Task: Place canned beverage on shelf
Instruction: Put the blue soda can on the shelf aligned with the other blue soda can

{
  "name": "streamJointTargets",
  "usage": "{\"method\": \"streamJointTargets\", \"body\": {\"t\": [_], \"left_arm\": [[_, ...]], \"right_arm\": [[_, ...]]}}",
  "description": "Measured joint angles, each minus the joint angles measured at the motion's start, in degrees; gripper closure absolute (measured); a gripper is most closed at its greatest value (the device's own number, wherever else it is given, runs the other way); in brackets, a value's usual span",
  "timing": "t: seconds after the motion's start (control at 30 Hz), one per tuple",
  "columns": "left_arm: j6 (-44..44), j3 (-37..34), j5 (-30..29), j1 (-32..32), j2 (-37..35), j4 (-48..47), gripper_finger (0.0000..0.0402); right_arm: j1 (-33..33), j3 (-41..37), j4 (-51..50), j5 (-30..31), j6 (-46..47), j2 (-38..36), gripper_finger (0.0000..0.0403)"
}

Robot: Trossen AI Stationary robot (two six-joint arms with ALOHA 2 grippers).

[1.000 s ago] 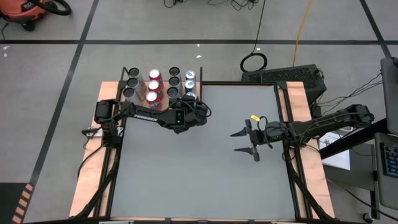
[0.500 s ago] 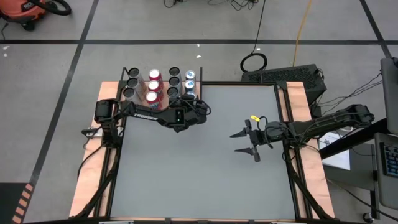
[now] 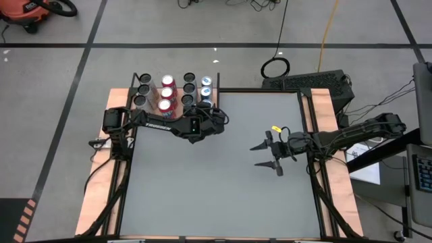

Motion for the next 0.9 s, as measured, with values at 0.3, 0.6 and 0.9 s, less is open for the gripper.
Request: {"method": "streamJointTargets", "body": {"t": [0.3,0.6,0.9], "left_arm": [[0.0,0.0,0.0,0.0,0.0,0.0,0.0125],[0.4,0.0,-0.7,0.0,0.0,1.4,0.0076],[6.6,2.9,-1.3,-0.1,-2.0,2.4,0.0074]], "right_arm": [[0.6,0.0,0.0,0.0,0.0,0.0,0.0161],[0.6,0.0,0.0,0.0,0.0,0.0,0.0161],[0.6,0.0,0.0,0.0,0.2,0.0,0.0161]]}}
